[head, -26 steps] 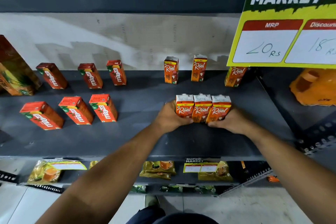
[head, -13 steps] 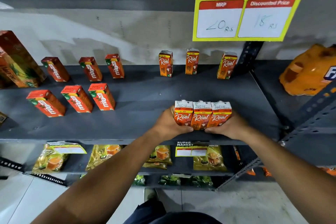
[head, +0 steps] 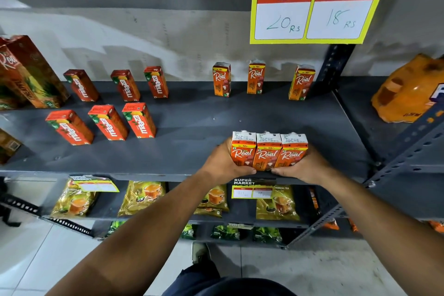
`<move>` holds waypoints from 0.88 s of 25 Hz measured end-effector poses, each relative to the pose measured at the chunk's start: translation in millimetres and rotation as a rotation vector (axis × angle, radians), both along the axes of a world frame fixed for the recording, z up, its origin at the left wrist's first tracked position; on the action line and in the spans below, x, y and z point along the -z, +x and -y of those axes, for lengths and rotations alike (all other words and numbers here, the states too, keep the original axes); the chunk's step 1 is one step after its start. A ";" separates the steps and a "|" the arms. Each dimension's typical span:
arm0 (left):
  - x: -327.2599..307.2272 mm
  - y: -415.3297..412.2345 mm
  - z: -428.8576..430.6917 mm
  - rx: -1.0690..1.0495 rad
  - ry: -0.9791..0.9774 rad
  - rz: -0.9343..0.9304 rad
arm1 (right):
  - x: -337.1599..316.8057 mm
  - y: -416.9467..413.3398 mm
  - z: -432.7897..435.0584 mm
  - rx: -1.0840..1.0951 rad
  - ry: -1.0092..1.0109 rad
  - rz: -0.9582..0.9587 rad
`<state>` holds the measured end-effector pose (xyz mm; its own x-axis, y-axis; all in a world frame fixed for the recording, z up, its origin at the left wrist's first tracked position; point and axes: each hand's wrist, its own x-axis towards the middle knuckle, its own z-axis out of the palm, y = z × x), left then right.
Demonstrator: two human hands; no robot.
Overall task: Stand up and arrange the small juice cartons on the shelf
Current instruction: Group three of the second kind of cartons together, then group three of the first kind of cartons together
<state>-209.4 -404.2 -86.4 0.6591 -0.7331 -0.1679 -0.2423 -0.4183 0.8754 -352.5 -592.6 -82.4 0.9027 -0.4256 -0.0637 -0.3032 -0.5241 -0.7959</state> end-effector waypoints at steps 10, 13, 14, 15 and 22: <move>2.2 2.8 -3.5 0.058 -0.027 0.031 | -0.3 -2.7 4.4 -0.067 -0.006 0.011; -0.9 7.1 -16.7 0.116 -0.166 -0.074 | -1.7 -27.3 5.7 0.043 0.043 0.111; -2.3 7.3 -26.1 0.104 -0.214 -0.065 | -2.8 -39.6 3.0 0.100 0.031 0.184; -3.0 6.3 -37.6 0.086 -0.259 -0.036 | -1.8 -53.1 -1.0 0.155 0.018 0.256; 11.4 56.7 -172.6 -0.435 -0.611 0.479 | 29.0 -72.6 -119.1 0.215 -0.090 0.432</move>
<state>-152.6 -231.6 -97.9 0.7993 -0.2726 0.5355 -0.5680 -0.0519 0.8214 -425.1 -473.5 -111.4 0.7295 -0.5916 0.3433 -0.0639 -0.5587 -0.8269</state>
